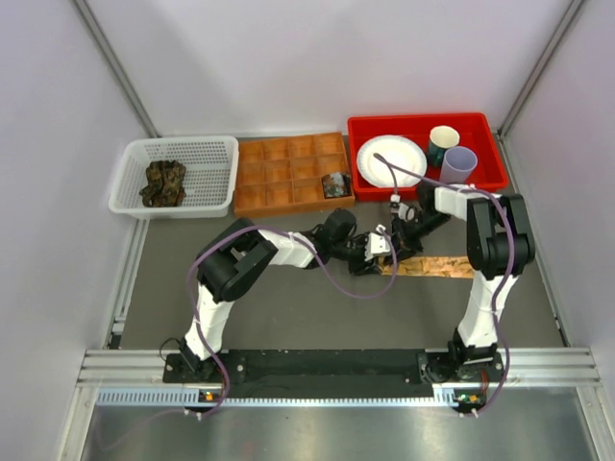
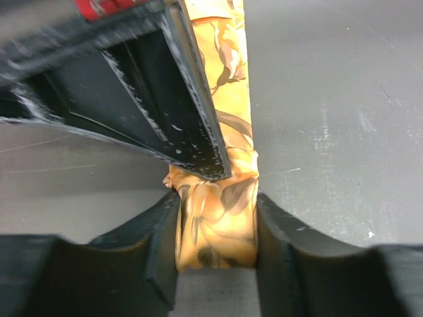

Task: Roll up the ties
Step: Roll the tie at the center of the board.

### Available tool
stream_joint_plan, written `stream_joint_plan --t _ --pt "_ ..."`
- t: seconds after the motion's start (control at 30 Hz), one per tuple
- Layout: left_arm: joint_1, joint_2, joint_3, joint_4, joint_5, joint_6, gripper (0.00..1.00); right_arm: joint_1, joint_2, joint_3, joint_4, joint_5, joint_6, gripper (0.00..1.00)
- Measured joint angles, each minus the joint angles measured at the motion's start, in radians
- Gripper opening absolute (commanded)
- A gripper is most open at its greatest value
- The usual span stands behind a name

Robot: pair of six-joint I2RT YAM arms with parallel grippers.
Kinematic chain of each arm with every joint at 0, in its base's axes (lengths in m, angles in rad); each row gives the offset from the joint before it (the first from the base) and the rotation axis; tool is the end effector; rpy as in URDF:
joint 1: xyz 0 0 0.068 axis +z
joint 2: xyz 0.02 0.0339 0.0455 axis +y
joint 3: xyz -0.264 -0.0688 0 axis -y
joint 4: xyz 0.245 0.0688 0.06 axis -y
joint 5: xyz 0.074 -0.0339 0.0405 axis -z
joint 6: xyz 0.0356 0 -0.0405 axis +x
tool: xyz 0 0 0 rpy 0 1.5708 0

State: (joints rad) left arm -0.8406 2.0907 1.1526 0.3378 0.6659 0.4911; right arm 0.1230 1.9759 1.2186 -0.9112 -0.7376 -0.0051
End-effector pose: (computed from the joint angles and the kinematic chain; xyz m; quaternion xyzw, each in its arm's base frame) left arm 0.2695 -0.3340 0.1229 0.6363 0.5632 -0.3613 0.3838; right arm 0.3281 0.0647 0.1316 0.0421 -0.9309 -0.3568 0.0667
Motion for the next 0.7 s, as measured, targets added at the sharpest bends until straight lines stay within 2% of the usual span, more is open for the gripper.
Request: stream_joint_plan --t 0.1,0.13,0.23,0.5,0.7 --pt "0.008 -0.003 -0.007 0.007 0.009 -0.018 0.64 0.008 0.027 0.008 -0.001 0.034 0.008 0.0" --pt "0.013 -0.006 -0.013 0.01 0.014 -0.027 0.73 0.01 0.032 0.011 -0.005 0.04 0.011 0.0" --pt "0.041 -0.025 -0.071 0.07 0.036 -0.078 0.81 0.014 0.035 0.026 -0.023 0.079 0.023 0.0" --pt "0.088 -0.043 -0.185 0.263 0.078 -0.183 0.79 0.054 0.034 0.063 -0.058 0.177 0.045 0.0" --pt "0.081 0.036 -0.191 0.483 0.103 -0.337 0.78 0.075 0.035 0.078 -0.07 0.211 0.055 0.0"
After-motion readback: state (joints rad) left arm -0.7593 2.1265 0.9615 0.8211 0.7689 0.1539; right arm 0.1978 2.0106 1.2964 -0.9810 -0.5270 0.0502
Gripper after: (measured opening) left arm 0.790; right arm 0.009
